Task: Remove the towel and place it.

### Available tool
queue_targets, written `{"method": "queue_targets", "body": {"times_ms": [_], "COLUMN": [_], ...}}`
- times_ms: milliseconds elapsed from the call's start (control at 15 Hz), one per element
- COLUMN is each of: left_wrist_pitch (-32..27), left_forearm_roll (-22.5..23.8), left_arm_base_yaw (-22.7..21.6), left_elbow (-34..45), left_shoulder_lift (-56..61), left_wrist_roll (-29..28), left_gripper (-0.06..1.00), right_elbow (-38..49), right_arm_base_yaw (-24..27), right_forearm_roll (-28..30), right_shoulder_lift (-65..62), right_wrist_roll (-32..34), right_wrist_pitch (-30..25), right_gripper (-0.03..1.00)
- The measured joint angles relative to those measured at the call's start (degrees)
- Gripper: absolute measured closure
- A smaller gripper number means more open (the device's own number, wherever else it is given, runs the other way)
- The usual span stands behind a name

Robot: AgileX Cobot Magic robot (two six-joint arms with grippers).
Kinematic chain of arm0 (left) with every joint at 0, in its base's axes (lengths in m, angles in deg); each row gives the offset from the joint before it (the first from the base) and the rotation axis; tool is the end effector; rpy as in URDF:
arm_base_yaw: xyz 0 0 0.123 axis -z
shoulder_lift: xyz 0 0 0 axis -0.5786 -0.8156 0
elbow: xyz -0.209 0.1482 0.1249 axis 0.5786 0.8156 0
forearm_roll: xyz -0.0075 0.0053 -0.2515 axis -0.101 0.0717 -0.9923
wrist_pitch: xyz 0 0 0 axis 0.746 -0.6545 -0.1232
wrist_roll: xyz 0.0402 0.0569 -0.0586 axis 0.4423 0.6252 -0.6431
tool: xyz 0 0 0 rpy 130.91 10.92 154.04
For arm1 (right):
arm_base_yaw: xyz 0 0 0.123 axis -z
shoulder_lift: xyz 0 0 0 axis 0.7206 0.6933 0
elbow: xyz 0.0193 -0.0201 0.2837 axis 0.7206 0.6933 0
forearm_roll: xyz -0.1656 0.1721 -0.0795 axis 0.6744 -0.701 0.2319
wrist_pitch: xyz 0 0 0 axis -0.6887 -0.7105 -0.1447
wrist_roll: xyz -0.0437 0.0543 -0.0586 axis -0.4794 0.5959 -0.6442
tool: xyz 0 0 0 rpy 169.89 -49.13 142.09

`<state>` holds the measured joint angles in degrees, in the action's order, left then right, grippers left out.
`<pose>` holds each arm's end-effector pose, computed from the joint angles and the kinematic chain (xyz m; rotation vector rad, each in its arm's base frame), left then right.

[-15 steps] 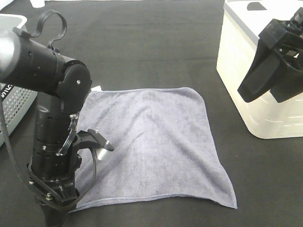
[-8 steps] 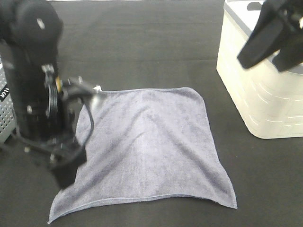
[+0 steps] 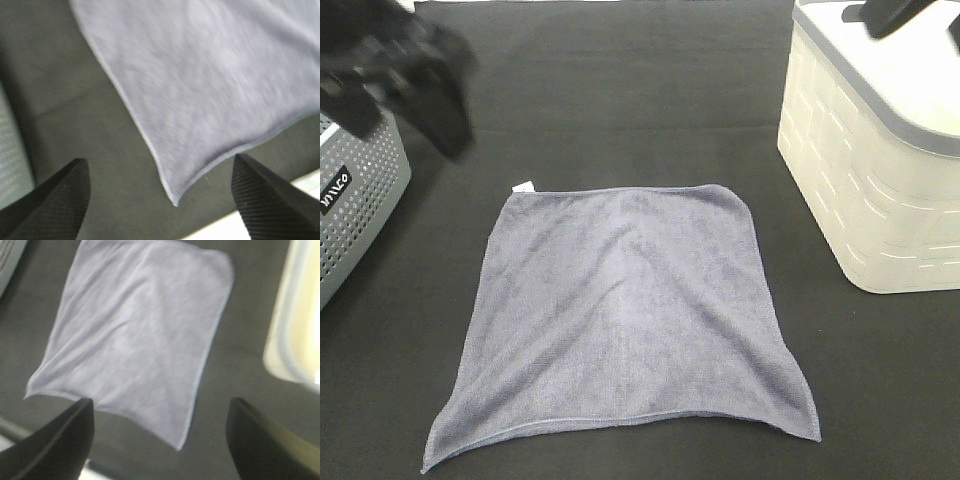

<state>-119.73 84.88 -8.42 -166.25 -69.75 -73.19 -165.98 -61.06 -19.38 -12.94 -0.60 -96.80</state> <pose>0.2773 -0.1397 0.3404 0.4937 2.7573 -0.1256 0.2399 0.0806 0.4054 -0.2815 2.5692 0.3610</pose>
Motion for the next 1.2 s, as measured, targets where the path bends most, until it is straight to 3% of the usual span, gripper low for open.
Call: {"method": "queue_targets", "body": {"times_ms": [133,333,467,600,800,867,933,1000,1200], "left_wrist_pitch": [-0.1,-0.1,-0.1,-0.1,-0.2,-0.3,-0.3,-0.5,-0.6], "left_forearm_roll": [0.3,3.5,4.2,4.5,4.4,4.6,4.6,5.8,6.1], "left_arm_base_yaw": [-6.8,-19.0,-28.1,-34.8,-37.1,-37.2,-37.2,-37.2,-37.2], "left_elbow": [-0.3,0.2,4.0,11.0,17.7,23.3,23.3,26.6,29.3], "left_shoulder_lift": [3.6,9.5,15.2,21.1,29.0,37.2,37.2,42.3,49.6], "left_wrist_roll": [-0.2,-0.2,-0.2,0.7,1.8,2.2,2.2,2.4,1.9], "left_gripper": [0.21,0.21,0.21,0.21,0.21,0.21,0.21,0.21,0.21], "right_elbow": [-1.9,-2.3,-2.3,-1.0,4.4,13.2,13.2,20.6,31.3], "right_arm_base_yaw": [2.1,11.0,14.5,14.7,14.7,14.7,14.7,14.7,14.7], "right_forearm_roll": [2.8,4.1,5.0,4.0,1.2,1.0,1.0,1.8,5.4], "right_shoulder_lift": [0.0,-0.1,-1.1,-4.9,-11.9,-21.2,-21.2,-30.0,-45.6], "right_wrist_roll": [1.7,1.3,0.4,-0.5,-1.7,-1.7,-1.7,-1.7,-1.7], "right_wrist_pitch": [0.1,0.1,0.1,0.2,0.1,0.1,0.1,0.1,-0.2], "right_gripper": [0.26,0.26,0.26,0.26,0.26,0.26,0.26,0.26,0.26]}}
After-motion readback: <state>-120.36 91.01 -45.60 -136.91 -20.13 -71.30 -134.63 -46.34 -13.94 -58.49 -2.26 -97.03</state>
